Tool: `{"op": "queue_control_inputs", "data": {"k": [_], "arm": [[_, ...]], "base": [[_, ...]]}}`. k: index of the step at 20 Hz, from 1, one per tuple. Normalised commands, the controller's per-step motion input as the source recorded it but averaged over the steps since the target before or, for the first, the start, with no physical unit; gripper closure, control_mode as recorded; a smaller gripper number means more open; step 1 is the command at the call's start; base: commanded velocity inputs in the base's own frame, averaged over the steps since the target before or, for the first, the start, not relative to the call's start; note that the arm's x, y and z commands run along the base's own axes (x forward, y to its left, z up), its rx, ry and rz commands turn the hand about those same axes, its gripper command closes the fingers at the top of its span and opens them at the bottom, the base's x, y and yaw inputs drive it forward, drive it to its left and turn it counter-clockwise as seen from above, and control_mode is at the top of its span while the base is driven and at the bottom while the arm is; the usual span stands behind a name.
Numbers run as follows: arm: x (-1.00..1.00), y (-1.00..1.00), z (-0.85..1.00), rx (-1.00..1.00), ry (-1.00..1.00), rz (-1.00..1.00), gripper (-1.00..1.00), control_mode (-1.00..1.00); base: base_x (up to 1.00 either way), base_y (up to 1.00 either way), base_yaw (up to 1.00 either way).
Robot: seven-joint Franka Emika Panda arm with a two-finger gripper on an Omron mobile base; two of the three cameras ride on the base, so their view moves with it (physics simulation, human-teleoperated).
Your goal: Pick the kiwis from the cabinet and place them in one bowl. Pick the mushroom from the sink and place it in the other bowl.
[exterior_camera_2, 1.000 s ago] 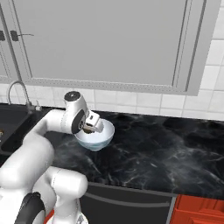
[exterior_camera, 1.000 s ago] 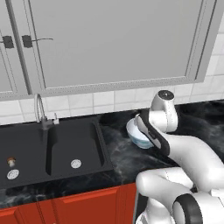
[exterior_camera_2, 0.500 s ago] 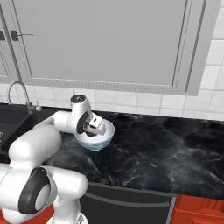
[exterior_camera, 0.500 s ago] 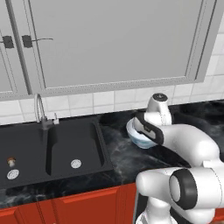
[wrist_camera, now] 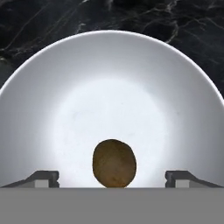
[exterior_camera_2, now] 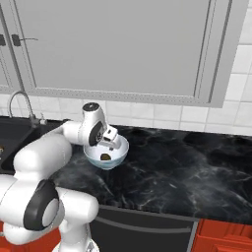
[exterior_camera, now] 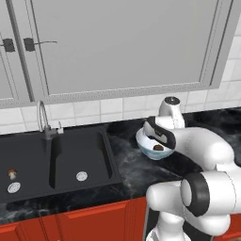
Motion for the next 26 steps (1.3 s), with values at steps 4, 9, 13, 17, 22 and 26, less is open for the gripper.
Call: {"op": "queue_control_inputs", "data": {"k": [4,9,13,17,22,26], "arm": [[-0.02,0.01,0.75,-0.02,0.04,0.00,-1.00,-1.00],[-0.46,0.12,0.87,0.00,0.08,0.00,-1.00,-1.00],[-0.88,0.17,0.51,-0.01,0.05,0.01,-1.00,-1.00],[-0.99,0.14,0.07,-0.01,0.01,0.09,-1.00,-1.00],[-1.00,0.00,-0.20,0.00,-0.01,0.16,-1.00,-1.00],[-0.83,0.01,-0.08,-0.01,-0.13,0.14,-1.00,-1.00]], "base": [[0.00,0.00,0.00],[0.00,0.00,0.00],[0.00,0.00,0.00],[0.00,0.00,0.00],[0.00,0.00,0.00],[0.00,0.00,0.00]]}}
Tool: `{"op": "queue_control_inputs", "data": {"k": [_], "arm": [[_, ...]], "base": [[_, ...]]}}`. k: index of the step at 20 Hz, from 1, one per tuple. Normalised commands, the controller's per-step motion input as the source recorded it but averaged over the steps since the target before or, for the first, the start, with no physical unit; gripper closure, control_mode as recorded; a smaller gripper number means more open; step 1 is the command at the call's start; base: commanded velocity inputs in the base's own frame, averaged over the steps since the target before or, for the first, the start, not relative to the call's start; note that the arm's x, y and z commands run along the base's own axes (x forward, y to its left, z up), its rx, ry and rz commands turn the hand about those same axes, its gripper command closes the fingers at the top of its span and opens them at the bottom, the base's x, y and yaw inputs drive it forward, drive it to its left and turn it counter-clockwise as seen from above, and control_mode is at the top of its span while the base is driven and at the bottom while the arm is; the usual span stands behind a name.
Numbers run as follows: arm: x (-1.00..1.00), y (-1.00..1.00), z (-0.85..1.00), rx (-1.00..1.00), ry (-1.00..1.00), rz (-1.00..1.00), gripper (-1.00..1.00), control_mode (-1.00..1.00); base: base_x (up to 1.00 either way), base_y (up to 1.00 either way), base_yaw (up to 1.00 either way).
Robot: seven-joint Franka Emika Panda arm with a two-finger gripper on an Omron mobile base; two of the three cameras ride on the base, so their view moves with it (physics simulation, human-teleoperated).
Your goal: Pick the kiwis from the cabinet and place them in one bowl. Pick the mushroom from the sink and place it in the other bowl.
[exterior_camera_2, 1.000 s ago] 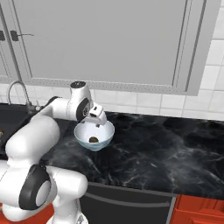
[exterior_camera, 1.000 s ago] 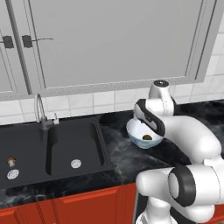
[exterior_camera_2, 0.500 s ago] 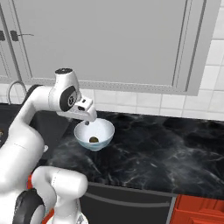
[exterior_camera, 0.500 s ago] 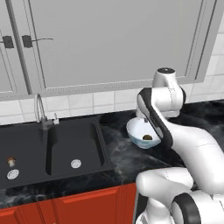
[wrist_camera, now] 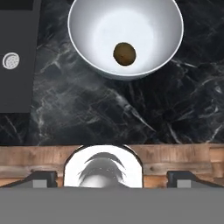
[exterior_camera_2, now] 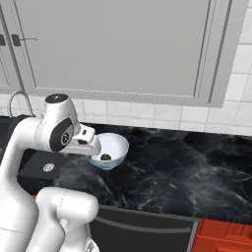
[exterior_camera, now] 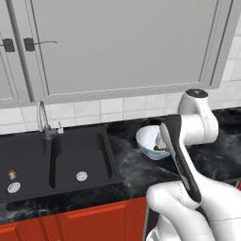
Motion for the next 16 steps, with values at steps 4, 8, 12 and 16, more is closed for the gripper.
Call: {"op": "queue_control_inputs", "data": {"k": [4,8,12,16], "arm": [[-0.51,0.01,-0.04,-0.01,-0.42,0.15,-1.00,-1.00],[-0.09,0.07,-0.01,0.00,-0.03,0.04,-1.00,-1.00],[-0.04,0.00,0.00,0.00,0.00,0.00,-1.00,-1.00],[-0.05,0.00,0.00,0.00,0.00,0.00,-1.00,1.00]], "base": [[0.00,0.00,0.00],[0.00,0.00,0.00],[0.00,0.00,0.00],[-0.27,-0.09,0.00]]}}
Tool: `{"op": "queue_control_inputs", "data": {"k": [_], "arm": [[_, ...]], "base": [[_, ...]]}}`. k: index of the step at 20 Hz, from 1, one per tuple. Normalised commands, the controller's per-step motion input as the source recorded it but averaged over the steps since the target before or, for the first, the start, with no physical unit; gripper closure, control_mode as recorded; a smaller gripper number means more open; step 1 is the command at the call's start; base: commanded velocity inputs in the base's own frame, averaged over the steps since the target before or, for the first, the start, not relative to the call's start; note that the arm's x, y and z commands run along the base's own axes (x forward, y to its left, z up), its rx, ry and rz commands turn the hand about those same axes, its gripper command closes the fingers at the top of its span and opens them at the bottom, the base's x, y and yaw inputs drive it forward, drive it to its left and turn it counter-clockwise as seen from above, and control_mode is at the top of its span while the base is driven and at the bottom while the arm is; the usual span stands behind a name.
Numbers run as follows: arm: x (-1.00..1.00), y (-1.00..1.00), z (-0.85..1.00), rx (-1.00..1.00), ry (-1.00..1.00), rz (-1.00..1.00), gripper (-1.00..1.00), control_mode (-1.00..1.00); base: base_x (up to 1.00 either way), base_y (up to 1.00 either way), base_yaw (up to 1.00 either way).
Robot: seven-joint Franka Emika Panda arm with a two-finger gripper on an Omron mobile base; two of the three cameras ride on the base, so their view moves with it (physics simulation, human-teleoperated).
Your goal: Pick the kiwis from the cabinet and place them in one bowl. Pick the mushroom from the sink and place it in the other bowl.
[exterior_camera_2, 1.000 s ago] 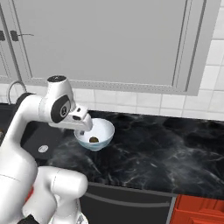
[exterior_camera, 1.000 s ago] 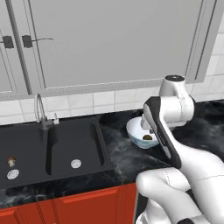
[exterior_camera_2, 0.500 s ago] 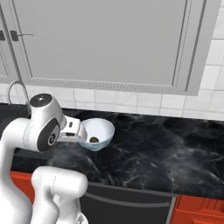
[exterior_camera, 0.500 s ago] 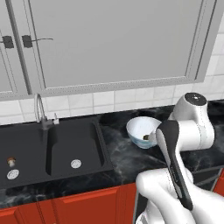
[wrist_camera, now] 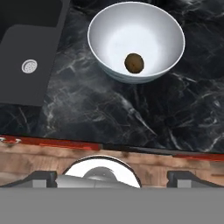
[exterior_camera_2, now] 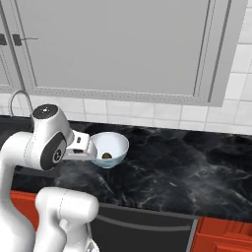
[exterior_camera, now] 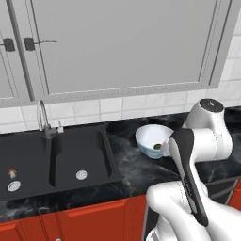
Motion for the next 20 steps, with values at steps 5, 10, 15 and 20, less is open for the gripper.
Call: {"op": "queue_control_inputs", "data": {"k": [5,10,15,20], "arm": [[0.00,0.00,0.00,0.00,0.00,0.00,-1.00,1.00],[0.00,0.00,0.00,0.00,0.00,0.00,-1.00,1.00],[0.00,0.00,0.00,0.00,0.00,0.00,-1.00,1.00],[0.00,0.00,0.00,0.00,0.00,0.00,-1.00,1.00]], "base": [[-0.40,-0.22,0.00],[-0.46,-0.20,0.00],[-0.47,-0.42,0.00],[-0.02,-0.59,0.07]]}}
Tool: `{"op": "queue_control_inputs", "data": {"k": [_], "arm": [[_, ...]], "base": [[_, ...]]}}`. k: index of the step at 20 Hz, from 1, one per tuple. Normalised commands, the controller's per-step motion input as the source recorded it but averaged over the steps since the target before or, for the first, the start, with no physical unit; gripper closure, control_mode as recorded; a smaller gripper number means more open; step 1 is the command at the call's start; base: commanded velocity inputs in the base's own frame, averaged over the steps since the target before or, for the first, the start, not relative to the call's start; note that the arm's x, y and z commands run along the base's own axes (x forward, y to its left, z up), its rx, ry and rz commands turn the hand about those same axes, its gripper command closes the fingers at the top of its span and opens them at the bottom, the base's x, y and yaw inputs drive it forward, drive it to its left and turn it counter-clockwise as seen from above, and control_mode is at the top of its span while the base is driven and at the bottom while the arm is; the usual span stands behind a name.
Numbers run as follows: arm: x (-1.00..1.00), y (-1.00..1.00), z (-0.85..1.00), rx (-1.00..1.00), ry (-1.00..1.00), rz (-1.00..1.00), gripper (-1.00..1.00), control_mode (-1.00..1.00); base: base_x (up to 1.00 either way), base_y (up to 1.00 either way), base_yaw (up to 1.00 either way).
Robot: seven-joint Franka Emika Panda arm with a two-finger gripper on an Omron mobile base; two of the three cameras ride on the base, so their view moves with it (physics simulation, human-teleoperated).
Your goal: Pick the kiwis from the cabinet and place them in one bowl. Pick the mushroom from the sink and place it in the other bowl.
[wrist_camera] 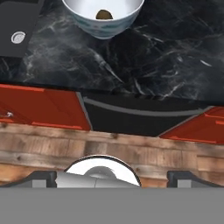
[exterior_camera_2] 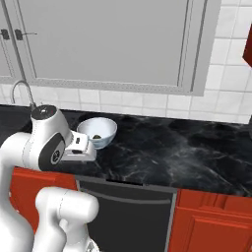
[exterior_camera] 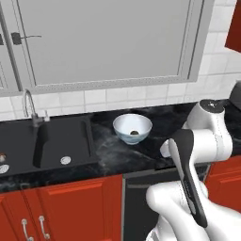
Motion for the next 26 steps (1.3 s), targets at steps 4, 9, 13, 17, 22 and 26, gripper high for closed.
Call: {"op": "queue_control_inputs", "data": {"k": [4,9,13,17,22,26], "arm": [[0.00,0.00,0.00,0.00,0.00,0.00,-1.00,1.00],[0.00,0.00,0.00,0.00,0.00,0.00,-1.00,1.00],[0.00,0.00,0.00,0.00,0.00,0.00,-1.00,1.00],[0.00,0.00,0.00,0.00,0.00,0.00,-1.00,1.00],[0.00,0.00,0.00,0.00,0.00,0.00,-1.00,1.00],[0.00,0.00,0.00,0.00,0.00,0.00,-1.00,1.00]], "base": [[0.00,-0.77,0.09],[-0.09,-0.94,0.06],[-0.21,-0.98,0.05],[-0.32,-0.91,0.05],[-0.32,-0.79,0.04],[-0.33,-0.69,0.04]]}}
